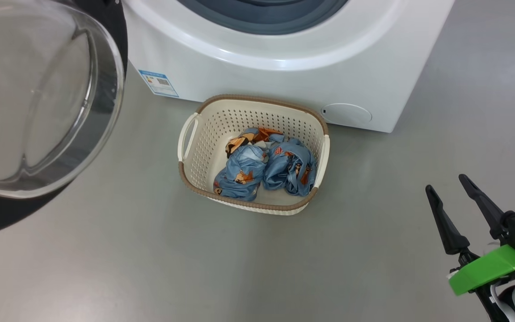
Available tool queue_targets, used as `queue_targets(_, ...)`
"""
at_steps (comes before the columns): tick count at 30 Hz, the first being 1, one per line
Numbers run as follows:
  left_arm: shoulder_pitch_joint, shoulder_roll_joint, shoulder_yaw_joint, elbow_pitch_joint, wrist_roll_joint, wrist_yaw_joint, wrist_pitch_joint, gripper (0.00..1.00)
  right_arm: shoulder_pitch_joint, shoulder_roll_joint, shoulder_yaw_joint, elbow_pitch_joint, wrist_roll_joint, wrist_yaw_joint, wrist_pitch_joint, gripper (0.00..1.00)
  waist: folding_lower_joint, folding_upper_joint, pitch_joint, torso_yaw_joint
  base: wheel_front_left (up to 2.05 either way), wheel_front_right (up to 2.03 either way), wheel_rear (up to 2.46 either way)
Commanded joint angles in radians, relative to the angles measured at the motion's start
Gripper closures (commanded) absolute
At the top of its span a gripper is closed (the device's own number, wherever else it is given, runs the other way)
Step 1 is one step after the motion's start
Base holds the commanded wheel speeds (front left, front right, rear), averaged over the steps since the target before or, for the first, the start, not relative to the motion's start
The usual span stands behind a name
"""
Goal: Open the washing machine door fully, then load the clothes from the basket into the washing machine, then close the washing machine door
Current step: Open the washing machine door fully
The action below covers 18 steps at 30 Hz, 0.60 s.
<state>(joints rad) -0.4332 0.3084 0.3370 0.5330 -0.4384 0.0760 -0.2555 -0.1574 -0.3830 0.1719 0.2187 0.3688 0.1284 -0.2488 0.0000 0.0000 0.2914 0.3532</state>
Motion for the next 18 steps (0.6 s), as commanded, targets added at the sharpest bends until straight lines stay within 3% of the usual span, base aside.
queue_targets(1,-0.045,0.088,0.068,0.022,0.021,-0.007,-0.006,1.0,-0.026,-0.02,0.029,-0.025,-0.008,0.002,-0.013,0.0,0.0,0.0,0.015,-0.005,0.0,0.0,0.0)
queue_targets(18,-0.198,0.147,0.194,0.214,0.146,-0.092,-0.006,1.0,-0.069,-0.049,0.05,-0.028,-0.004,0.002,-0.013,0.0,0.0,0.0,0.08,-0.021,0.0,0.0,0.0)
